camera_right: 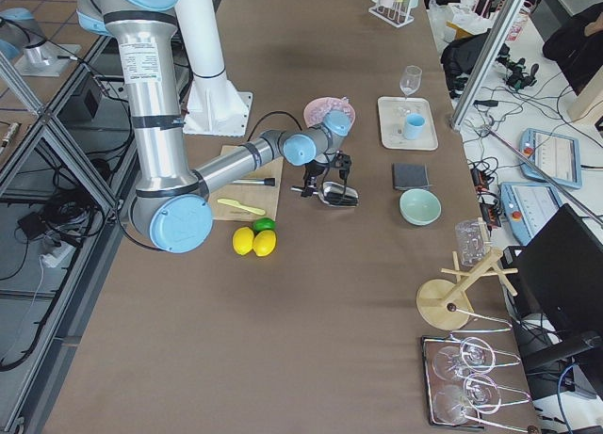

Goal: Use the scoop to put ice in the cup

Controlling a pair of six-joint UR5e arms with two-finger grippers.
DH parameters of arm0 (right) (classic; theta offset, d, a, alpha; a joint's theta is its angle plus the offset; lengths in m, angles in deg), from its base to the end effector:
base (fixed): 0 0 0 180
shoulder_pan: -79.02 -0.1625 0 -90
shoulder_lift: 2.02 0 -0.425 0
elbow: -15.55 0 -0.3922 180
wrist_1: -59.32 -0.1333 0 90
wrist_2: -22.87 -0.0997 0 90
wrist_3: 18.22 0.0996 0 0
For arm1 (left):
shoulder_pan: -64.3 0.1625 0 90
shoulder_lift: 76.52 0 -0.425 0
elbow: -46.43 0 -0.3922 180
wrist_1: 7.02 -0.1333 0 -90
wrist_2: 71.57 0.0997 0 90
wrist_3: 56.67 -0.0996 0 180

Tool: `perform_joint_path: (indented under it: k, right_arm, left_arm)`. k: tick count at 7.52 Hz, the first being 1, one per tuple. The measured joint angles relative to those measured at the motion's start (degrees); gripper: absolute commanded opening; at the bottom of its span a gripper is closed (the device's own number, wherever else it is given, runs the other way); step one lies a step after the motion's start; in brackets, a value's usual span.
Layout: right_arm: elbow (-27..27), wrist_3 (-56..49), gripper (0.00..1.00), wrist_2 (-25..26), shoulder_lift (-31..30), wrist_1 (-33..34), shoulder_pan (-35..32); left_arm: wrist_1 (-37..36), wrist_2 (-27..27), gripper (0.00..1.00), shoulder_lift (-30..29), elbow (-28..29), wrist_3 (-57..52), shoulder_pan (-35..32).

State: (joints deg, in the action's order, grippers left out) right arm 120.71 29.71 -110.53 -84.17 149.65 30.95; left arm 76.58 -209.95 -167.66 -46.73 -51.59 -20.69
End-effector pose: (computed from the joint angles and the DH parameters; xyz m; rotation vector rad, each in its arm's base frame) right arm -0.3119 -0.4443 0.4585 -0.2609 -0.7944 -0.0513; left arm -0.0152 -0.5000 0.6278 -0.1086 0.8380 -0.0166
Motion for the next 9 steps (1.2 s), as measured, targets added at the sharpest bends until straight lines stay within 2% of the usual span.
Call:
perform_joint_path:
  k: [1,3,5,6,7,9]
  right_arm:
    - [1.2,-0.7,1.0,-1.3,0.2,0.0,-3.8]
    - [2.5,-9.9,1.0,-1.3,0.0,0.5,-12.1]
    - [3.2,-25.4,1.0,1.3,-0.4,4.3,-19.7]
    - [3.5,-35.0,1.0,3.8,-0.2,8.4,-23.4]
    - [2.9,-42.1,1.0,5.4,-0.1,11.4,-27.2]
    - [-0.4,-51.2,1.0,5.3,-1.2,13.8,-35.7]
  left_arm:
    - [0.0,0.0,0.97,0.0,0.0,0.1,0.0]
    - [0.0,0.0,0.97,0.0,-0.1,0.1,0.0]
    - [0.0,0.0,0.97,0.0,-0.1,0.1,0.0]
    - [0.0,0.0,0.97,0.0,-0.2,0.1,0.0]
    - [0.0,0.0,0.97,0.1,-0.2,0.1,0.0]
    - [0.0,0.0,0.97,0.0,-0.3,0.2,0.0]
